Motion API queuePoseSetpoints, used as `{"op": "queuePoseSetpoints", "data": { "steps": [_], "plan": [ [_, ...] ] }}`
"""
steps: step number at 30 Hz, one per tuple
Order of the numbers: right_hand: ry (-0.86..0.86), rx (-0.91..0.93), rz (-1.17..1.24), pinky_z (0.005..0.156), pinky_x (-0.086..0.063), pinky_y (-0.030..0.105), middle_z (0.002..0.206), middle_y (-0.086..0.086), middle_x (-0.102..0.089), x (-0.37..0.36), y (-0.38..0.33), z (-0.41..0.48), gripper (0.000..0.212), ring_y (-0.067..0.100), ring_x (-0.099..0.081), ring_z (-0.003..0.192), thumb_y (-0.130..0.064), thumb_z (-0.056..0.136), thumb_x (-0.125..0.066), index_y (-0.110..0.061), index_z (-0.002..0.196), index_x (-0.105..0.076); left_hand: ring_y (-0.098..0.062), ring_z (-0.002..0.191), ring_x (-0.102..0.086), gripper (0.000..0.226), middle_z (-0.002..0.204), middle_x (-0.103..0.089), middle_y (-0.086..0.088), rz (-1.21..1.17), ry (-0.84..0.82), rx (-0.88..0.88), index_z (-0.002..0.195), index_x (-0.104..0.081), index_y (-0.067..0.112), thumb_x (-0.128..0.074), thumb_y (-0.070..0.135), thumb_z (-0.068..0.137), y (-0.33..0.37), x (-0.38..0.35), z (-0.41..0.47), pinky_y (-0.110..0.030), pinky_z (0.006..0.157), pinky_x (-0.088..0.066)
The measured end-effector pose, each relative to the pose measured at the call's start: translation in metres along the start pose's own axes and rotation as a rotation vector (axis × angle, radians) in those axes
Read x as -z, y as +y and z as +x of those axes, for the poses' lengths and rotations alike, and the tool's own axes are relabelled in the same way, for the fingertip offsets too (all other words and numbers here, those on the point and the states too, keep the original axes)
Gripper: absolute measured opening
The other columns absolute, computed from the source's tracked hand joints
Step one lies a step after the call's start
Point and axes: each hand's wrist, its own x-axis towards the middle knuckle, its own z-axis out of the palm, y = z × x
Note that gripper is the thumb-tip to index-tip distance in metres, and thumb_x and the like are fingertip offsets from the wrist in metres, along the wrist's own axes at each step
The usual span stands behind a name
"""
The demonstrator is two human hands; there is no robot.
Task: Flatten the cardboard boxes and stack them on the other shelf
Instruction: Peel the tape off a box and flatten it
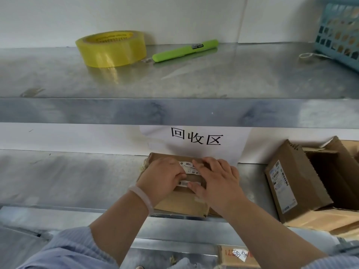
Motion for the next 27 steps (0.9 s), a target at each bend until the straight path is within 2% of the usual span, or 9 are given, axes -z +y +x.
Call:
{"op": "queuePoseSetpoints", "data": {
  "steps": [3, 6, 8, 10, 12, 15, 19, 23, 27],
  "plan": [
    [-0.002, 0.006, 0.001, 0.108, -0.017, 0.034, 0.145, -0.013, -0.027, 0.003, 0.0, 0.001, 0.071, 0.016, -0.023, 0.13, -0.076, 0.083, -0.032, -0.044, 0.147, -0.027, -0.006, 0.088, -0.053, 0.012, 0.091, -0.063, 0.009, -0.163, 0.023, 0.12, 0.098, -0.071, 0.023, -0.063, 0.026, 0.09, 0.002, -0.003, -0.001, -0.026, 0.085, -0.044],
    [0.003, 0.007, 0.003, 0.108, -0.018, 0.034, 0.144, -0.014, -0.028, 0.005, 0.0, 0.001, 0.073, 0.015, -0.024, 0.129, -0.077, 0.081, -0.033, -0.044, 0.146, -0.029, -0.007, 0.095, -0.05, 0.026, 0.097, -0.058, 0.012, -0.169, 0.051, 0.253, 0.111, -0.064, 0.028, -0.067, 0.034, 0.086, 0.003, -0.007, -0.002, -0.024, 0.087, -0.042],
    [-0.001, 0.007, 0.013, 0.108, -0.017, 0.034, 0.144, -0.014, -0.028, 0.005, -0.001, 0.001, 0.073, 0.014, -0.023, 0.13, -0.077, 0.081, -0.033, -0.044, 0.146, -0.03, -0.01, 0.1, -0.051, 0.024, 0.102, -0.059, 0.01, -0.102, 0.015, 0.26, 0.108, -0.066, 0.028, -0.064, 0.039, 0.086, 0.003, -0.008, 0.001, -0.026, 0.09, -0.041],
    [0.005, 0.012, 0.017, 0.108, -0.014, 0.034, 0.145, -0.013, -0.027, 0.004, -0.001, 0.001, 0.072, 0.014, -0.021, 0.132, -0.077, 0.081, -0.034, -0.045, 0.145, -0.03, -0.011, 0.097, -0.053, 0.014, 0.098, -0.061, 0.01, -0.063, 0.003, 0.255, 0.098, -0.066, 0.03, -0.063, 0.038, 0.087, 0.006, -0.008, 0.003, -0.026, 0.085, -0.043],
    [0.011, 0.031, 0.031, 0.113, -0.005, 0.034, 0.152, -0.011, -0.021, 0.003, -0.001, 0.002, 0.071, 0.015, -0.011, 0.14, -0.074, 0.083, -0.036, -0.044, 0.147, -0.028, -0.011, 0.092, -0.054, 0.007, 0.093, -0.06, 0.01, -0.056, 0.003, 0.259, 0.09, -0.063, 0.028, -0.061, 0.035, 0.088, 0.008, -0.008, 0.004, -0.025, 0.081, -0.044],
    [-0.036, 0.132, 0.094, 0.115, 0.019, 0.03, 0.161, -0.013, -0.006, -0.001, -0.001, 0.006, 0.069, 0.009, 0.008, 0.147, -0.061, 0.092, -0.04, -0.034, 0.152, -0.02, -0.011, 0.087, -0.054, 0.007, 0.09, -0.06, 0.009, -0.027, 0.026, 0.242, 0.087, -0.059, 0.025, -0.056, 0.03, 0.09, 0.008, -0.009, 0.003, -0.024, 0.077, -0.043],
    [-0.089, 0.204, 0.126, 0.118, 0.009, 0.024, 0.16, -0.012, -0.015, -0.004, 0.001, 0.012, 0.065, 0.003, -0.006, 0.146, -0.054, 0.097, -0.04, -0.026, 0.153, -0.021, -0.009, 0.077, -0.05, 0.009, 0.079, -0.052, 0.011, -0.074, 0.134, 0.284, 0.081, -0.055, 0.024, -0.056, 0.025, 0.09, 0.003, -0.005, -0.001, -0.021, 0.068, -0.036],
    [-0.092, 0.216, 0.097, 0.119, 0.006, 0.024, 0.16, -0.013, -0.015, -0.002, 0.003, 0.015, 0.066, 0.003, -0.008, 0.146, -0.057, 0.096, -0.039, -0.028, 0.153, -0.021, -0.013, 0.075, -0.052, 0.006, 0.087, -0.054, 0.004, -0.045, 0.2, 0.336, 0.088, -0.058, 0.017, -0.056, 0.022, 0.09, -0.004, -0.001, -0.007, -0.028, 0.07, -0.049],
    [-0.101, 0.228, 0.075, 0.119, 0.004, 0.026, 0.16, -0.013, -0.014, -0.001, 0.002, 0.015, 0.063, 0.007, -0.009, 0.146, -0.058, 0.096, -0.036, -0.032, 0.152, -0.021, -0.012, 0.07, -0.053, 0.005, 0.086, -0.053, 0.005, 0.006, 0.242, 0.376, 0.088, -0.057, 0.019, -0.055, 0.022, 0.091, -0.012, 0.006, -0.012, -0.026, 0.066, -0.051]
  ]
}}
